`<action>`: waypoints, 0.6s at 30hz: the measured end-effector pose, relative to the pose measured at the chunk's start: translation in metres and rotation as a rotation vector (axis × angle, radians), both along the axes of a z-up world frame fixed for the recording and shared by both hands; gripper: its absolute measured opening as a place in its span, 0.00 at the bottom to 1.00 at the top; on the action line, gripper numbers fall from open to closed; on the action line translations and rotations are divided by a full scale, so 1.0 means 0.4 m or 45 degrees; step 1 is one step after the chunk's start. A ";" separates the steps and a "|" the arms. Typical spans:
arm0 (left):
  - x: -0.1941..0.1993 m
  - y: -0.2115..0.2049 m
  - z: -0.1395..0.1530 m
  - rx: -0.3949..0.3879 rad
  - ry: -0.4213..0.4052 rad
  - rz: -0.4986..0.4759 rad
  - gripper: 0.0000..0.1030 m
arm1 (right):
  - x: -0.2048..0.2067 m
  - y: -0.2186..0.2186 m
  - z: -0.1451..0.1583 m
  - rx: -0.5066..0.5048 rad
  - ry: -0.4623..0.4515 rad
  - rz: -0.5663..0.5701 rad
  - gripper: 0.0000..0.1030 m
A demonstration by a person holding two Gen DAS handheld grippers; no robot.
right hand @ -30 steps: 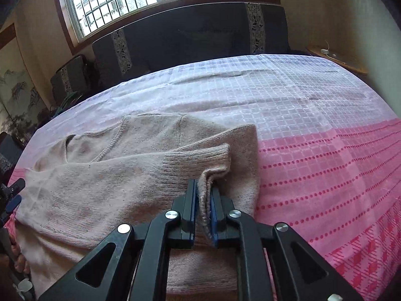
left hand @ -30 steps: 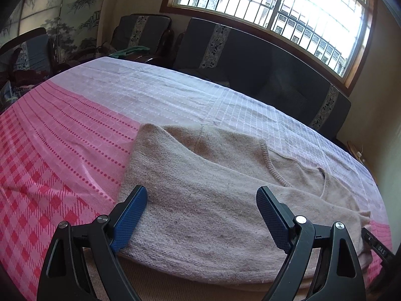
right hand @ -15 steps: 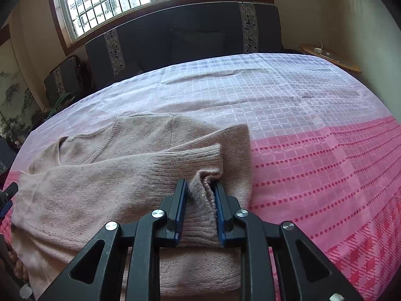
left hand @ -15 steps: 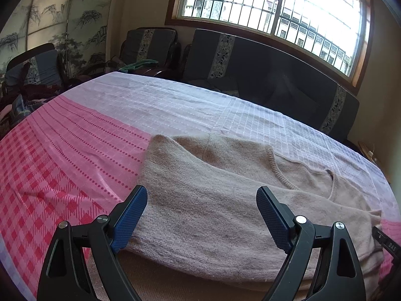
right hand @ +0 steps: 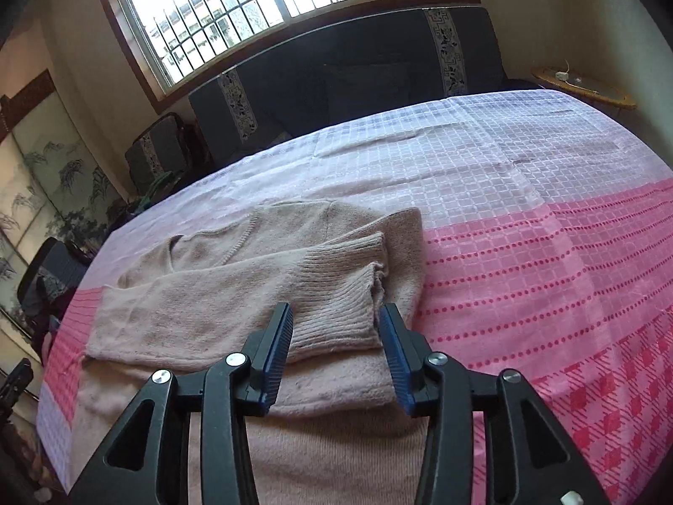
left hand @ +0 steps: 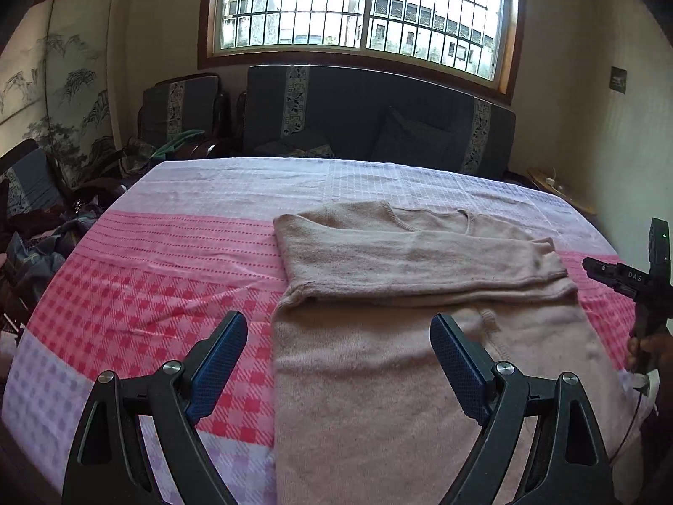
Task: Fold small clothes
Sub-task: 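Move both tools to the ribbed hem and grasp it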
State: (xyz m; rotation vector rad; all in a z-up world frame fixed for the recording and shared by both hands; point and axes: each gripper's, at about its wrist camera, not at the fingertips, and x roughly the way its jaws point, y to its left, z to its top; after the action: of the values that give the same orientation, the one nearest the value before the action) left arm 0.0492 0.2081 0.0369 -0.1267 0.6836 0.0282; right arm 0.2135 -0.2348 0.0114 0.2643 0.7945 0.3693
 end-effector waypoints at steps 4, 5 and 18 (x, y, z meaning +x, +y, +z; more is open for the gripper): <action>-0.157 0.014 -0.011 -0.036 0.050 -0.105 0.86 | -0.236 -0.067 0.046 0.050 -0.060 0.280 0.64; -0.189 0.015 -0.023 -0.036 0.065 -0.103 0.86 | -0.287 -0.085 0.047 0.021 -0.072 0.299 0.65; -0.364 -0.002 -0.209 -0.284 0.222 -0.077 0.85 | -0.477 -0.198 -0.113 0.101 0.179 0.323 0.66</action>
State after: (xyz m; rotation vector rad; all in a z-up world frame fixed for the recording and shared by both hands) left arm -0.0965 0.2074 -0.0469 -0.3209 0.8636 -0.0966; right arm 0.0226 -0.3138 -0.0339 0.2663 0.9564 0.6268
